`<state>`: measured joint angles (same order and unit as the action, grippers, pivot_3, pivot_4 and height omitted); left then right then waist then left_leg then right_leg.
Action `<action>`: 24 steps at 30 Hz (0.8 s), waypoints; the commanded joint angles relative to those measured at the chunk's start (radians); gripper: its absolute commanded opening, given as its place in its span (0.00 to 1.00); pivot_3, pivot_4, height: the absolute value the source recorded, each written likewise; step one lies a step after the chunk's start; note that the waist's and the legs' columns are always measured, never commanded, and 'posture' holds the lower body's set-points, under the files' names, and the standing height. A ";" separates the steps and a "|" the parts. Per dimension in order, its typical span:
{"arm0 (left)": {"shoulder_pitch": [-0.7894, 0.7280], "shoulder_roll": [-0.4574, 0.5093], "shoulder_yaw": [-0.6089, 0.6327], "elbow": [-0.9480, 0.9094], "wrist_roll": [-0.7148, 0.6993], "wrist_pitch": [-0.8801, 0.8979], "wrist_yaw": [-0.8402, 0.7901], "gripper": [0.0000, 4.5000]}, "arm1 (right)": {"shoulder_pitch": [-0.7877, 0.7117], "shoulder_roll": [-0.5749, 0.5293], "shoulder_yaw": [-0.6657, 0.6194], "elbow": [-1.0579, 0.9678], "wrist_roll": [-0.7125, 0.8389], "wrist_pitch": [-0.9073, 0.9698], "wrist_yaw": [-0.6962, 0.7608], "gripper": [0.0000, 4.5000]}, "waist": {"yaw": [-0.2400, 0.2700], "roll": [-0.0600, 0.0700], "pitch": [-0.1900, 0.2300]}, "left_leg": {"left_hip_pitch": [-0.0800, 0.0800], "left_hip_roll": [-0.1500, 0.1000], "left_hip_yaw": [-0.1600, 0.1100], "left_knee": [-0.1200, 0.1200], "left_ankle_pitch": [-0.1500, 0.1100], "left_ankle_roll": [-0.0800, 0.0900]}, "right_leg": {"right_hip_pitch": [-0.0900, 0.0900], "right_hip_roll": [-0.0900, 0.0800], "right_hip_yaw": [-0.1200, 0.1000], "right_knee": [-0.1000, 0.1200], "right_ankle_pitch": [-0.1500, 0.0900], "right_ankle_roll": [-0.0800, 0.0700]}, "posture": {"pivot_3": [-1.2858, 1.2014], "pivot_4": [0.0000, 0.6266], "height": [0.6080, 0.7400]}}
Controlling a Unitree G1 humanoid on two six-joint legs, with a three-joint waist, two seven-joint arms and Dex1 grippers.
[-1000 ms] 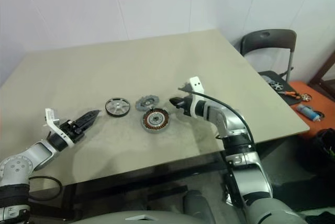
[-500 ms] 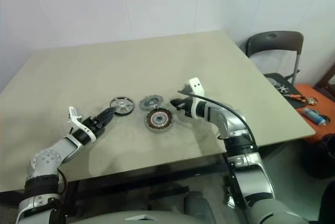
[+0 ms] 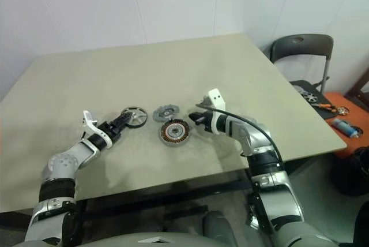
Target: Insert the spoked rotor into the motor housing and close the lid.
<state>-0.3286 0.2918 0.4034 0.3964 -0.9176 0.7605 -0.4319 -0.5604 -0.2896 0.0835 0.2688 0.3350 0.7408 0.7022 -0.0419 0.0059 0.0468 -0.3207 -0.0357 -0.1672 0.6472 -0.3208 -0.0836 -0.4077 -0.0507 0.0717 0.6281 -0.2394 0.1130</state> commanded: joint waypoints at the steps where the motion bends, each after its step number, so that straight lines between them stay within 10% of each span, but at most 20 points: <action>1: -0.010 -0.014 -0.009 -0.045 0.016 0.011 0.002 0.72 | -0.012 0.008 0.004 -0.049 0.003 -0.011 0.002 0.00 | 0.001 0.000 0.000 | 0.000 0.000 0.000 0.000 0.000 0.000 | 0.000 0.000 0.000 0.000 0.000 0.000 | 0.52 0.00 1.00; 9: -0.010 -0.007 0.025 -0.023 0.044 0.010 0.013 0.38 | -0.016 0.004 0.004 -0.044 0.002 -0.012 0.003 0.00 | -0.001 0.000 0.000 | 0.000 0.000 0.000 0.000 0.000 0.000 | 0.000 0.000 0.000 0.000 0.000 0.000 | 0.52 0.00 1.00; 19: -0.018 -0.021 0.070 -0.040 0.015 0.009 0.020 0.38 | -0.020 0.009 0.009 -0.036 -0.004 -0.014 0.007 0.00 | -0.002 0.000 0.000 | 0.000 0.000 0.000 0.000 0.000 0.000 | 0.000 0.000 0.000 0.000 0.000 0.000 | 0.52 0.00 1.00; 24: -0.019 -0.020 0.087 -0.041 0.006 0.017 0.018 0.12 | -0.022 0.010 0.007 -0.032 -0.004 -0.015 0.008 0.00 | -0.001 0.000 0.000 | 0.000 0.000 0.000 0.000 0.000 0.000 | 0.000 0.000 0.000 0.000 0.000 0.000 | 0.52 0.00 1.00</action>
<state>-0.3370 0.2620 0.4662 0.3687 -0.9093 0.7784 -0.4224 -0.5599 -0.2813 0.0936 0.2683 0.3276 0.7399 0.7040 -0.0434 0.0055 0.0468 -0.3204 -0.0357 -0.1672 0.6471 -0.3208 -0.0836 -0.4075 -0.0507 0.0716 0.6279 -0.2394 0.1131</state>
